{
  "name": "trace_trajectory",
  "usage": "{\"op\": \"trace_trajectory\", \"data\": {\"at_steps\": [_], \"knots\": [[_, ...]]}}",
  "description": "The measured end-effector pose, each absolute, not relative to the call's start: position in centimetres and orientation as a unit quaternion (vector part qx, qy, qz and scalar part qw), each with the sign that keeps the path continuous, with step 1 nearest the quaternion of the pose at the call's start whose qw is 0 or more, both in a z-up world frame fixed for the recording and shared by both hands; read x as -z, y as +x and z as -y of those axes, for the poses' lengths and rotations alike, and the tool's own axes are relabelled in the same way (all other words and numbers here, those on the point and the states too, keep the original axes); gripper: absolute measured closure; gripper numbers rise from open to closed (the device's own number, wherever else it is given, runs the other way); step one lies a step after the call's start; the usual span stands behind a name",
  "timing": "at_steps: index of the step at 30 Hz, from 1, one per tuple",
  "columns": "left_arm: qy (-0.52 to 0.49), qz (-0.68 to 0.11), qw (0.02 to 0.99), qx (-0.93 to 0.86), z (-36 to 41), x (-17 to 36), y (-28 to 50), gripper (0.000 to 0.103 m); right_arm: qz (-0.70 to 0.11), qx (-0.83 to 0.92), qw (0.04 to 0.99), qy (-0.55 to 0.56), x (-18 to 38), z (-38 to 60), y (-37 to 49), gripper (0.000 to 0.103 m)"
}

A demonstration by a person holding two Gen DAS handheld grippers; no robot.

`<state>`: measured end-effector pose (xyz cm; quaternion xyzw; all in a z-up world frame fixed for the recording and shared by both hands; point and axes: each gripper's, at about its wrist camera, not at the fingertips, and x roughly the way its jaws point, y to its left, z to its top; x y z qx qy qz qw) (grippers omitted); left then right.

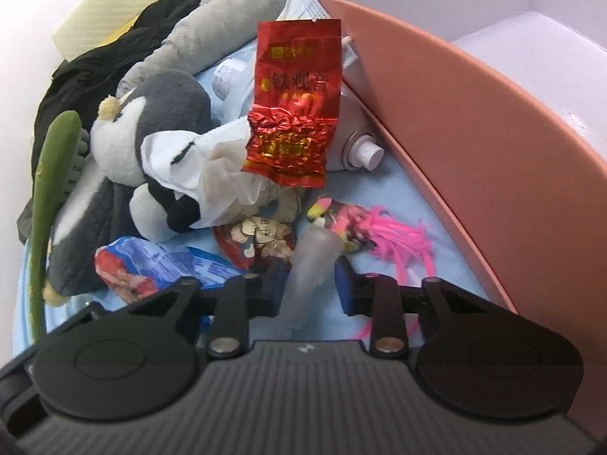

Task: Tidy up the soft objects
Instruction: 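Close the left gripper on the blue-and-red snack bag, then lift the snack bag with the left gripper and carry it over the pink box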

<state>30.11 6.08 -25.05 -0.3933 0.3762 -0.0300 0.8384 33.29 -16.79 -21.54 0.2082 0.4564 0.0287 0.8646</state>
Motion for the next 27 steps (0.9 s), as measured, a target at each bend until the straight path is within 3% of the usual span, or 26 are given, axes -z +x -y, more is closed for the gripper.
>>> {"op": "trace_trajectory", "data": {"at_steps": [2,6,27], "knots": [[-0.395,-0.377,0.837,0.029,-6.1,24.6,29.8,0.067,-0.453,-0.039,0.865,0.211,21.1,16.8,33.2,0.082],[-0.373,-0.375,0.848,0.031,-6.1,23.2,29.1,0.069,-0.445,-0.051,0.876,0.179,19.3,16.2,32.6,0.084],[-0.297,-0.373,0.878,0.037,-4.7,15.9,18.8,0.073,-0.417,-0.117,0.895,0.109,13.1,17.2,23.1,0.085]]}}
